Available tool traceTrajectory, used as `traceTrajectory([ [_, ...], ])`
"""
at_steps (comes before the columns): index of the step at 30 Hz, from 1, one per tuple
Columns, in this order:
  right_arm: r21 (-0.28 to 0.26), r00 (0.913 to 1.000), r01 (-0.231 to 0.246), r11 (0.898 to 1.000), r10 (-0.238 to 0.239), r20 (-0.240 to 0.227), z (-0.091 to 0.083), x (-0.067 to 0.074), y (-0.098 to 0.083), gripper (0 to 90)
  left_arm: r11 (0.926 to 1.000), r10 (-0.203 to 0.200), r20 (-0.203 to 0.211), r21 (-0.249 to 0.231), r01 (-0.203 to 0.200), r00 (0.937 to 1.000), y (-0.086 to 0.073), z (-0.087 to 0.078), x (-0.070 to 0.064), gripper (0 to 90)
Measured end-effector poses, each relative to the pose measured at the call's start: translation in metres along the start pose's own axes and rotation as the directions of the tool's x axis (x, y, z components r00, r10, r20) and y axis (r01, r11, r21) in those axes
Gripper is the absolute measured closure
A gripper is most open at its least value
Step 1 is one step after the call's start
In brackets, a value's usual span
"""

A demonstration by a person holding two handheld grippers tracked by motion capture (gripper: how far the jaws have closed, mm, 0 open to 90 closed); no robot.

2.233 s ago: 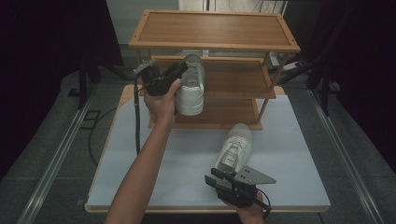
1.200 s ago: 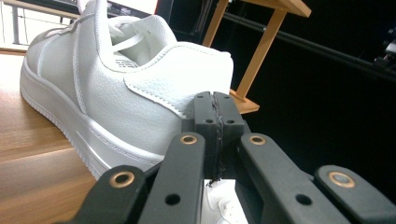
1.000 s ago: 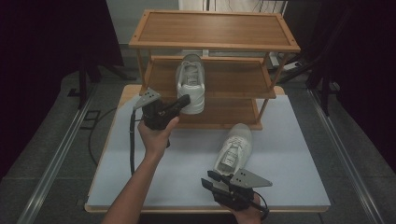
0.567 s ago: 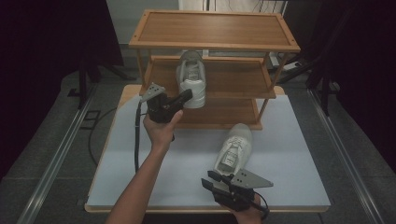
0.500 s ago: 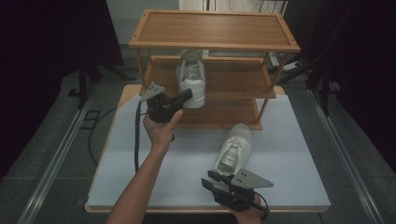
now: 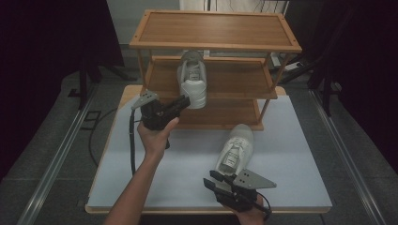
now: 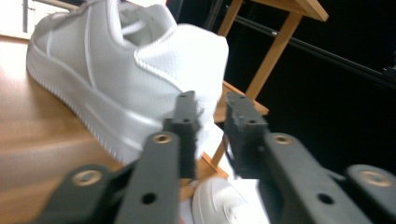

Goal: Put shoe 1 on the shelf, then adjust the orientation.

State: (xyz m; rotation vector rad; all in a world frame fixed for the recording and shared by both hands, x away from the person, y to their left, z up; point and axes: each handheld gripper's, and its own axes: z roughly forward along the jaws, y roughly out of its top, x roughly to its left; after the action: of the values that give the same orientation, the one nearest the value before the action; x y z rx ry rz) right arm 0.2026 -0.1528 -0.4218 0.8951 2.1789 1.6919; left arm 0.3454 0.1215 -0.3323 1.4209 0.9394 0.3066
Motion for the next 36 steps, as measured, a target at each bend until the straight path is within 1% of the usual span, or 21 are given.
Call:
traceTrajectory([
  [1,0.000,1.0000,0.000,1.000,0.000,0.000,0.000,0.000,0.000,62.0,1.0000,0.001,0.006,0.007,-0.001,1.0000,-0.002,-0.003,0.000,67.8],
  [2,-0.003,1.0000,0.005,1.000,-0.005,0.006,0.000,0.000,0.000,62.4,0.9995,0.009,0.017,0.029,-0.010,0.9998,-0.007,-0.010,0.001,59.7],
  [5,-0.003,0.9999,0.007,1.000,-0.007,0.010,-0.001,0.000,0.001,64.0,0.9991,0.021,0.013,0.038,-0.021,0.9997,-0.012,-0.016,0.002,51.5],
  [7,-0.003,0.9998,0.018,1.000,-0.018,0.011,-0.003,0.000,0.002,71.2,0.9996,-0.001,0.007,0.027,0.001,1.0000,-0.023,-0.031,0.006,47.9],
  [8,-0.003,0.9998,0.018,1.000,-0.018,0.011,-0.003,0.000,0.002,71.2,0.9996,-0.001,0.007,0.027,0.001,1.0000,-0.023,-0.031,0.006,47.5],
  [9,0.001,0.9995,0.027,1.000,-0.027,0.014,-0.003,-0.001,0.002,75.8,0.9995,-0.001,0.007,0.032,0.001,1.0000,-0.026,-0.035,0.007,46.6],
  [13,0.008,0.9993,0.027,1.000,-0.027,0.026,-0.005,-0.003,0.003,80.1,0.9987,-0.012,0.012,0.050,0.011,0.9999,-0.042,-0.052,0.010,44.1],
  [15,0.013,0.9986,0.035,0.999,-0.036,0.039,-0.006,-0.004,0.004,81.4,0.9972,-0.032,-0.001,0.067,0.032,0.9995,-0.056,-0.063,0.016,43.9],
  [16,0.013,0.9986,0.035,0.999,-0.036,0.039,-0.006,-0.004,0.004,81.4,0.9972,-0.032,-0.001,0.067,0.032,0.9995,-0.056,-0.063,0.016,43.6],
  [17,0.018,0.9974,0.042,0.999,-0.043,0.057,-0.007,-0.006,0.005,83.1,0.9955,-0.040,-0.007,0.086,0.040,0.9992,-0.066,-0.069,0.020,43.4],
  [18,0.017,0.9970,0.044,0.999,-0.045,0.063,-0.008,-0.007,0.005,83.7,0.9955,-0.040,-0.007,0.086,0.040,0.9992,-0.066,-0.069,0.020,43.2],
  [20,0.021,0.9964,0.043,0.999,-0.045,0.072,-0.009,-0.009,0.005,85.4,0.9939,-0.055,-0.018,0.094,0.056,0.9983,-0.079,-0.079,0.026,42.7],
  [23,0.032,0.9951,0.047,0.998,-0.050,0.085,-0.009,-0.010,0.005,86.8,0.9934,-0.056,-0.031,0.099,0.059,0.9979,-0.088,-0.086,0.029,42.0],
  [24,0.038,0.9947,0.049,0.998,-0.053,0.088,-0.008,-0.010,0.004,87.4,0.9911,-0.070,-0.036,0.110,0.074,0.9969,-0.097,-0.092,0.033,42.0],
  [25,0.038,0.9947,0.049,0.998,-0.053,0.088,-0.008,-0.010,0.004,87.4,0.9911,-0.070,-0.036,0.110,0.074,0.9969,-0.097,-0.092,0.033,41.9],
  [26,0.053,0.9940,0.053,0.997,-0.058,0.093,-0.005,-0.009,0.003,88.1,0.9884,-0.082,-0.042,0.125,0.086,0.9958,-0.107,-0.097,0.036,41.8],
  [27,0.053,0.9940,0.053,0.997,-0.058,0.093,-0.005,-0.009,0.003,88.1,0.9884,-0.082,-0.042,0.125,0.086,0.9958,-0.107,-0.097,0.036,41.8],
  [28,0.068,0.9927,0.063,0.996,-0.070,0.098,-0.002,-0.007,0.001,88.3,0.9849,-0.092,-0.052,0.142,0.099,0.9944,-0.116,-0.099,0.040,41.8],
  [31,0.088,0.9907,0.078,0.993,-0.087,0.104,0.005,-0.002,-0.001,88.3,0.9831,-0.101,-0.072,0.146,0.111,0.9922,-0.120,-0.102,0.045,41.7],
  [34,0.111,0.9882,0.095,0.989,-0.107,0.109,0.010,0.001,-0.003,88.4,0.9821,-0.108,-0.067,0.148,0.117,0.9919,-0.121,-0.103,0.047,41.7],
  [36,0.149,0.9795,0.123,0.981,-0.144,0.141,0.018,0.004,-0.007,88.4,0.9789,-0.122,-0.070,0.156,0.132,0.9900,-0.127,-0.102,0.049,41.8],
])
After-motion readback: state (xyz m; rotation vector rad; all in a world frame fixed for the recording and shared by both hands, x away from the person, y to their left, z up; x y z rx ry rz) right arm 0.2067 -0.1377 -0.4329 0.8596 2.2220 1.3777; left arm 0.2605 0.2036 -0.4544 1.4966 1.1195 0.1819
